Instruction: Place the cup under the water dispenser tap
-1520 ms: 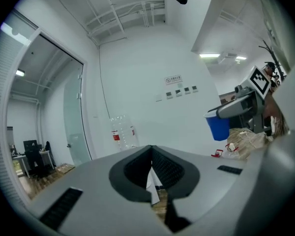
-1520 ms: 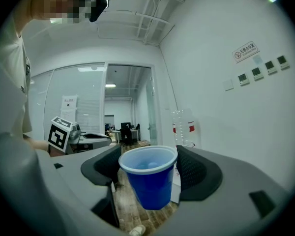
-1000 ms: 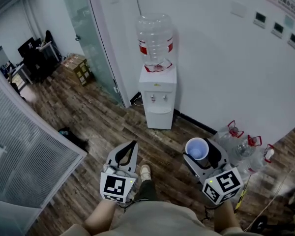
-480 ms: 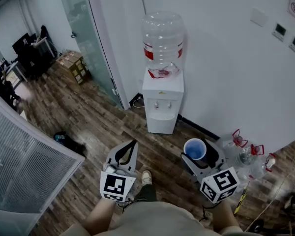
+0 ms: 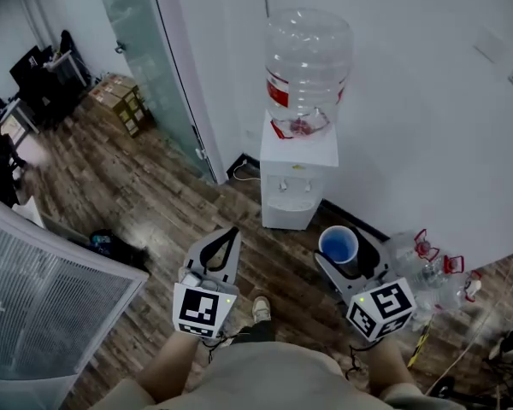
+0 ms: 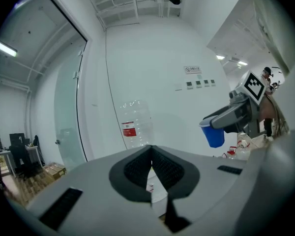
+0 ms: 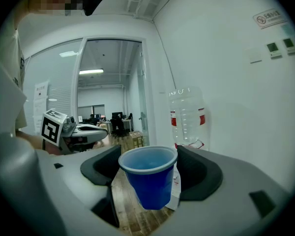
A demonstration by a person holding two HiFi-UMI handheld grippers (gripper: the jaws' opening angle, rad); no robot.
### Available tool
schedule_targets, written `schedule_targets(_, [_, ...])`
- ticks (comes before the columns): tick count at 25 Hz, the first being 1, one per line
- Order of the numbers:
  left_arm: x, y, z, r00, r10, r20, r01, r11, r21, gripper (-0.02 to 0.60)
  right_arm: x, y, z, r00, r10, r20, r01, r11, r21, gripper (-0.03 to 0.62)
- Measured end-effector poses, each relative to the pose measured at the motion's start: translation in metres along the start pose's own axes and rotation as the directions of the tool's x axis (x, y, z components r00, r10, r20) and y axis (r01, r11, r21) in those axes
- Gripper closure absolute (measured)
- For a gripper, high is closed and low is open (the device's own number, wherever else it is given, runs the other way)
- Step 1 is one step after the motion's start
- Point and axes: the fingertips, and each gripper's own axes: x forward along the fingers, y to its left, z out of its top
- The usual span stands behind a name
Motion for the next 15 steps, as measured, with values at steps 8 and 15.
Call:
schedule_targets(8, [0.039, 0.032, -0.019, 0.998, -0.051, 0.034, 0.052, 0.998, -0.035, 0.575, 0.063, -0.014, -0.004, 0.999, -0.032, -0.013, 0.032, 0.999, 0.014, 0.233])
schedule_targets(15, [0.091, 0.035, -0.054, 0.996, -0.084, 0.005, 0.083, 0.987, -0.138, 0.575, 0.109, -0.054, -0.025, 0.997, -0.038, 0.063, 0.033, 0.997, 0.076, 0.233])
